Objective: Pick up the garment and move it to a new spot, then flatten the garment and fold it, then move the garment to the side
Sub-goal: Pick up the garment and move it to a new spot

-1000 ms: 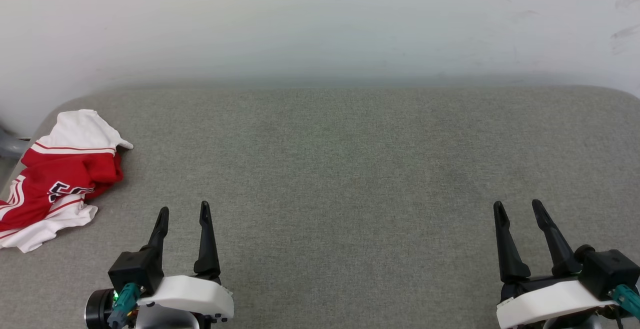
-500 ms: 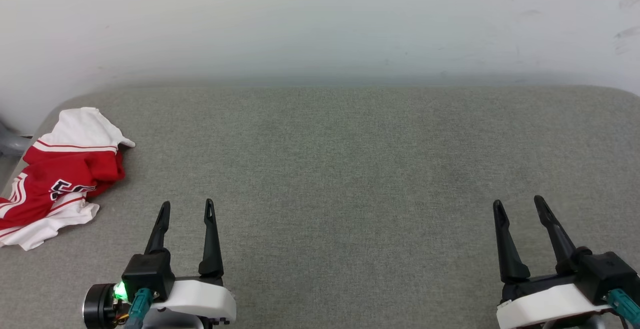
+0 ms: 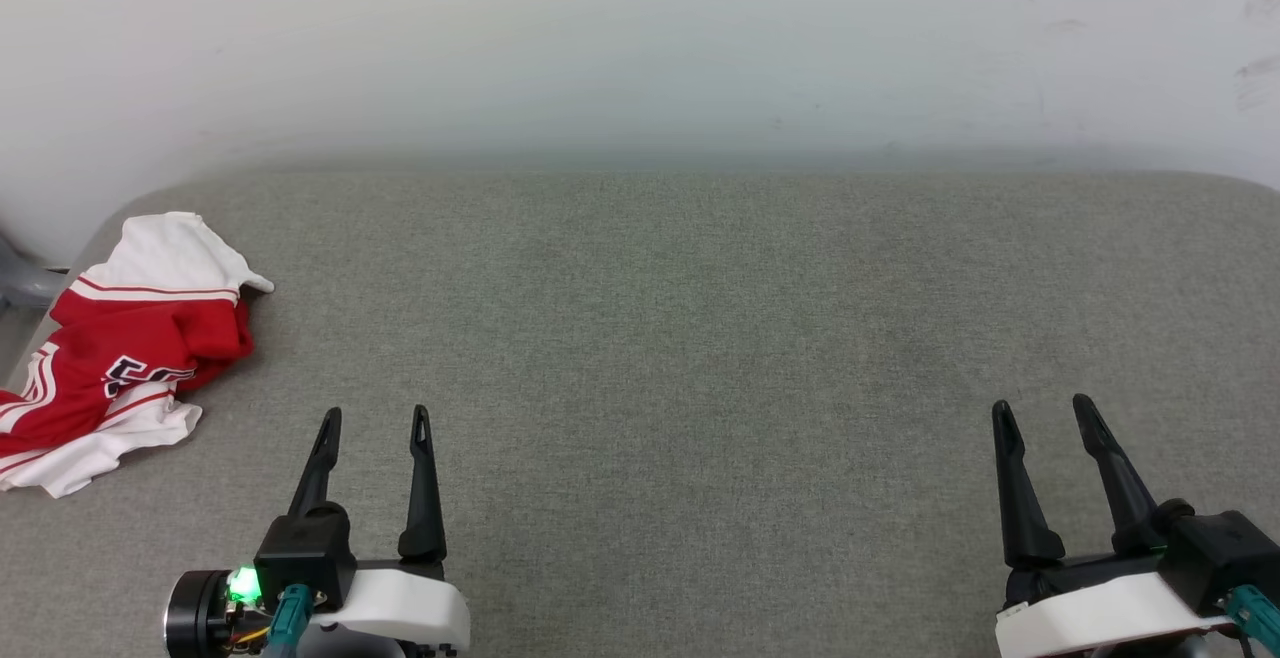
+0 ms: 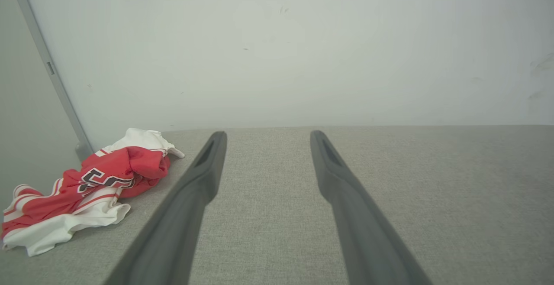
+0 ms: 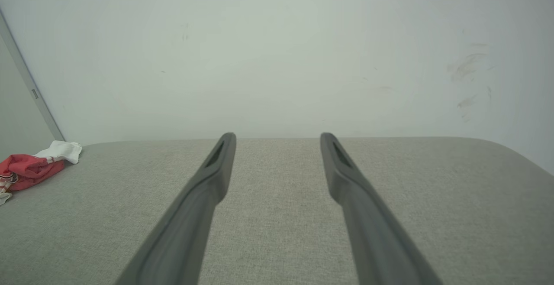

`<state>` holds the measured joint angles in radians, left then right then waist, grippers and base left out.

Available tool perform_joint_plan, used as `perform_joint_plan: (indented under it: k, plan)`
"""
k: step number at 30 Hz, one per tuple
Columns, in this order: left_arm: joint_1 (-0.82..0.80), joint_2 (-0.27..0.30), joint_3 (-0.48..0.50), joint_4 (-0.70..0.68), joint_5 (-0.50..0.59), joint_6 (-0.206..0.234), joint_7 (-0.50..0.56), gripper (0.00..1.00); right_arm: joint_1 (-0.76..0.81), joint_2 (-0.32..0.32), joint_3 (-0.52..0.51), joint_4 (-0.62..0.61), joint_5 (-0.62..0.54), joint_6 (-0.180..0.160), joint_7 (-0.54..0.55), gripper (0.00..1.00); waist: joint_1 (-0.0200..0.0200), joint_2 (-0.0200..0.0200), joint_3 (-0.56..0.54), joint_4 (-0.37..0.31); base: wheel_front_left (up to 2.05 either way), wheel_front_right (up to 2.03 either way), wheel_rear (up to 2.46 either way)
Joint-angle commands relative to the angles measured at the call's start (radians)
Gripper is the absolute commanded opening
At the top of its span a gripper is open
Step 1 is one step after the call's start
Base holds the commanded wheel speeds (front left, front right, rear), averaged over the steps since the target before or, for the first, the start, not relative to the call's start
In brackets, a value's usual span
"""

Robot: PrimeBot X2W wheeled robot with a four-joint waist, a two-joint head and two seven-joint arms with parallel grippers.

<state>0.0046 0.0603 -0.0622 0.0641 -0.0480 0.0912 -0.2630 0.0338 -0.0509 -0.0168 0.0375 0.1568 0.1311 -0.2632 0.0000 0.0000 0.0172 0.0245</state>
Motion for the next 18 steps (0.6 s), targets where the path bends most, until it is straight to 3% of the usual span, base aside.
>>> perform_joint_plan:
  k: [1,18]
  plan:
    - [0.004,-0.001,0.003,0.002,-0.001,-0.004,-0.003,1.0,0.006,0.001,0.002,0.005,0.01,-0.001,-0.002,1.0,0.0,0.0,0.001,0.0,0.0,0.0,0.0]
    - [0.006,-0.009,0.023,0.028,-0.014,-0.026,-0.003,1.0,0.008,0.001,0.005,0.019,0.027,-0.001,-0.002,1.0,0.0,0.0,0.002,-0.001,0.0,0.0,0.0]
